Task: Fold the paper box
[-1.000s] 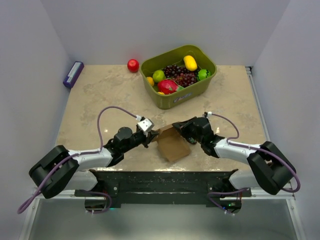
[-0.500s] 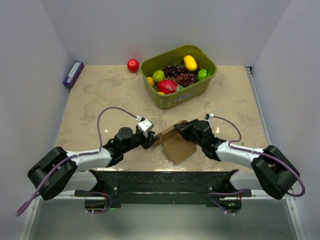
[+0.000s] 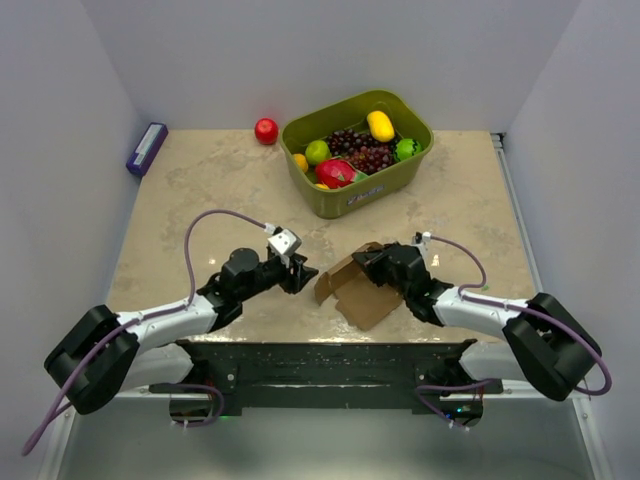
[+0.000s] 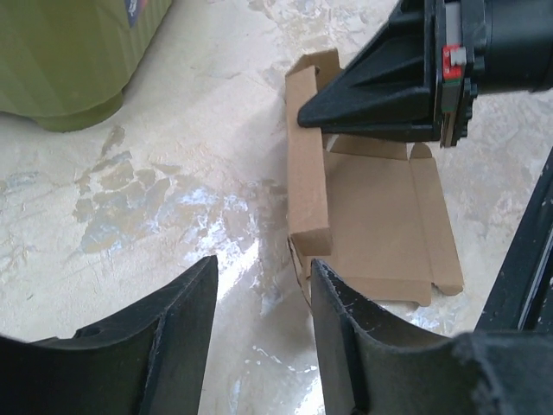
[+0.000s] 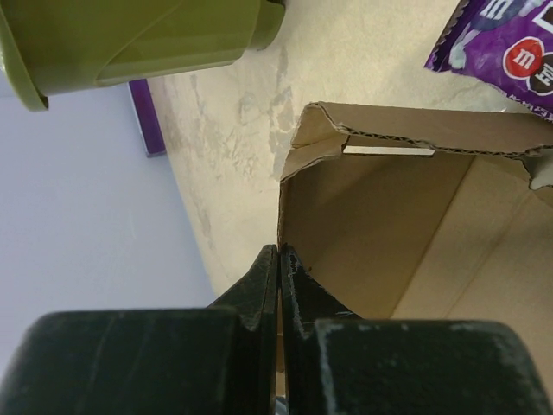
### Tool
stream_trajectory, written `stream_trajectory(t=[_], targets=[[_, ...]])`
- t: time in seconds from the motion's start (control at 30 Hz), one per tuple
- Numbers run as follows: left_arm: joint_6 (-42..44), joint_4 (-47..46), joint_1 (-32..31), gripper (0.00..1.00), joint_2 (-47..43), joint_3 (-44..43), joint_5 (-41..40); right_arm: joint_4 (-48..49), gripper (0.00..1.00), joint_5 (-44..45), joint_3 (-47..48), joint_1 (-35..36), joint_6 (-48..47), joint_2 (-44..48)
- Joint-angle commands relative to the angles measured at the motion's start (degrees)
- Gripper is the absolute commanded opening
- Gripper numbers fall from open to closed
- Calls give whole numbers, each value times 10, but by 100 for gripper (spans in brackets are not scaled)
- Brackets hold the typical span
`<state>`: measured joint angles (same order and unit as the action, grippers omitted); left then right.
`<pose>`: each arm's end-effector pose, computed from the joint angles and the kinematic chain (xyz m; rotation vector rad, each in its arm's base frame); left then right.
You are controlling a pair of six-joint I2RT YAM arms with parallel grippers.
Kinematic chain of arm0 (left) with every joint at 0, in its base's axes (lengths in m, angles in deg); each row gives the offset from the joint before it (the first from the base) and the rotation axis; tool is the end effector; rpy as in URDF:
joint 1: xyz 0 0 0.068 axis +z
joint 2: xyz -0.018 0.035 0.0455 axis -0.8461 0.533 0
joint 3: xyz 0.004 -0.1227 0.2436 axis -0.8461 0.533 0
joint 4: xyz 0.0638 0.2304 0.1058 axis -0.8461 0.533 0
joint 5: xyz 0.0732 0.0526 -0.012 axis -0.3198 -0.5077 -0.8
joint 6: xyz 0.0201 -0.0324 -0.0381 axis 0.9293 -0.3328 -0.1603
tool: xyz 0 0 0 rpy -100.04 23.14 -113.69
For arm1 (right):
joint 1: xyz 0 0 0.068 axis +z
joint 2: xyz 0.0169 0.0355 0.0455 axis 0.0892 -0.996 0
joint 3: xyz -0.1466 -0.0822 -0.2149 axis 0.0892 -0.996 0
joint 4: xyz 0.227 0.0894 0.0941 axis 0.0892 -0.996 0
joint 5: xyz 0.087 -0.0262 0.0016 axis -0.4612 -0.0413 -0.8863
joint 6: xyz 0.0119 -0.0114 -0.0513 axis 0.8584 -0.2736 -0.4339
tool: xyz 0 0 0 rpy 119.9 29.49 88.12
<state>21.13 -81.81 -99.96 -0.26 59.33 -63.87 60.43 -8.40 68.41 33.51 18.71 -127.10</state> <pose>0.1671 -0.1602 0.1880 0.6602 1.7696 -0.7982 0.1930 0.1447 0.1669 1.0204 1.9659 1.1178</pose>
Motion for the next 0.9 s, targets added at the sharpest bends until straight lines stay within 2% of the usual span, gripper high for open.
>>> stream_trajectory(t=[0.0,0.17,0.43,0.63,0.87], targets=[[-29,-1,17,52,-3,-44,39,14,0,35,-22,3,-23,15],[-27,-4,17,52,5,-36,40,45,0,40,-52,4,-33,38],[-29,3,17,55,5,-32,29,174,0,34,-107,4,-86,70],[-17,4,17,59,13,-25,64,188,0,28,-107,4,-96,69],[-28,15,17,59,33,-12,-24,196,0,33,-127,5,-90,69]])
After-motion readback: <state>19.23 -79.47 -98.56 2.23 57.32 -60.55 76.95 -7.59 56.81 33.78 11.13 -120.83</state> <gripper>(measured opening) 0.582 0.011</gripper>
